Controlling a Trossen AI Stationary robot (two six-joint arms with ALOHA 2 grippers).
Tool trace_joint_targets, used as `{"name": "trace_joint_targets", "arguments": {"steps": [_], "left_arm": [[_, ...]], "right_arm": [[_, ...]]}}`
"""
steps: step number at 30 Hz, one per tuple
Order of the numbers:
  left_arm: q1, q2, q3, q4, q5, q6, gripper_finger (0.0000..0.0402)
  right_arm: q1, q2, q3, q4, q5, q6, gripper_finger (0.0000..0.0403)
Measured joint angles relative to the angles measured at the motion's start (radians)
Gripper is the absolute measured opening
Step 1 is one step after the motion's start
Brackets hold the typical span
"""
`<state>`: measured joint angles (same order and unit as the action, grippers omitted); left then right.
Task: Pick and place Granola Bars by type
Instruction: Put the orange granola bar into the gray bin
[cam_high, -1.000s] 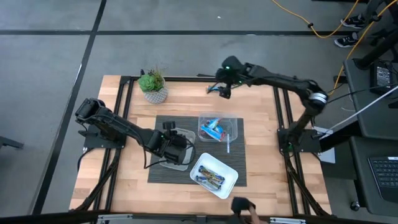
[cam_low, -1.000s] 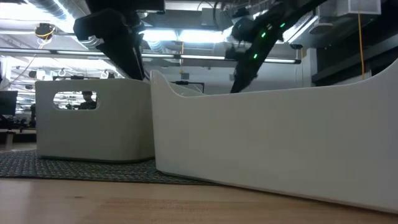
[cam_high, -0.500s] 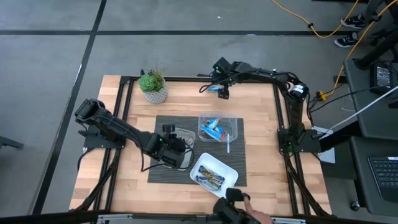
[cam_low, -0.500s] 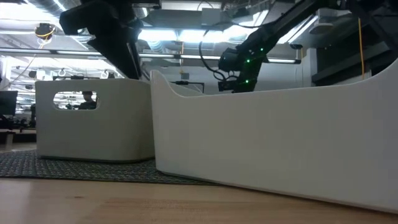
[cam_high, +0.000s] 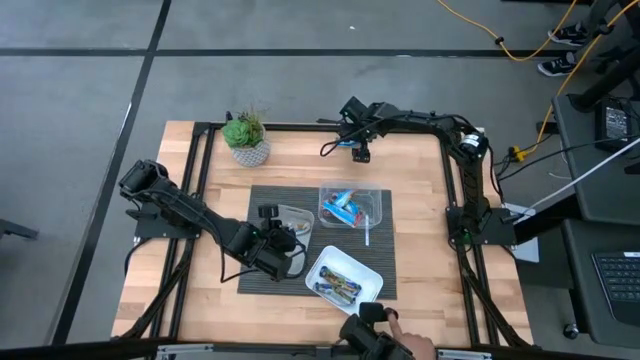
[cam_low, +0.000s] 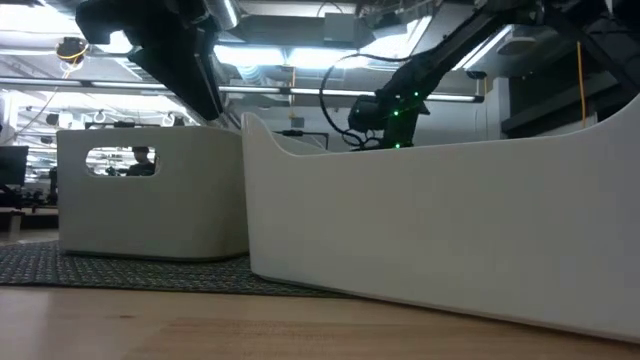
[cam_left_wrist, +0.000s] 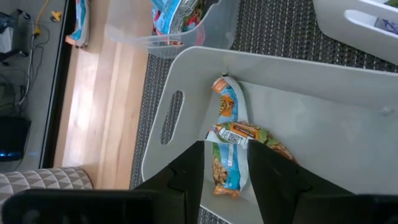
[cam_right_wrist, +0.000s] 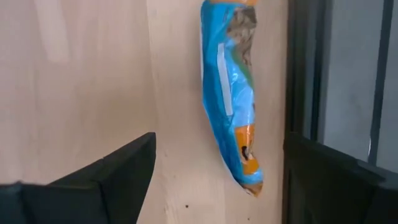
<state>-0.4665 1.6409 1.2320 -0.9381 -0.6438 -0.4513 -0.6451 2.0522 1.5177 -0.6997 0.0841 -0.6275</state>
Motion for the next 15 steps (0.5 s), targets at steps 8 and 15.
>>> {"name": "trace_joint_targets", "arguments": {"steps": [8, 15], "left_arm": [[-0.003, 0.0, 0.0, 0.009, -0.021, -0.01, 0.0113], [-0.003, 0.0, 0.0, 0.037, -0.021, -0.008, 0.0115]], "right_arm": [[-0.024, 0.05, 0.0, 0.015, -0.005, -0.016, 0.0352], [-0.06, 0.048, 0.021, -0.024, -0.123, -0.032, 0.0352]]}}
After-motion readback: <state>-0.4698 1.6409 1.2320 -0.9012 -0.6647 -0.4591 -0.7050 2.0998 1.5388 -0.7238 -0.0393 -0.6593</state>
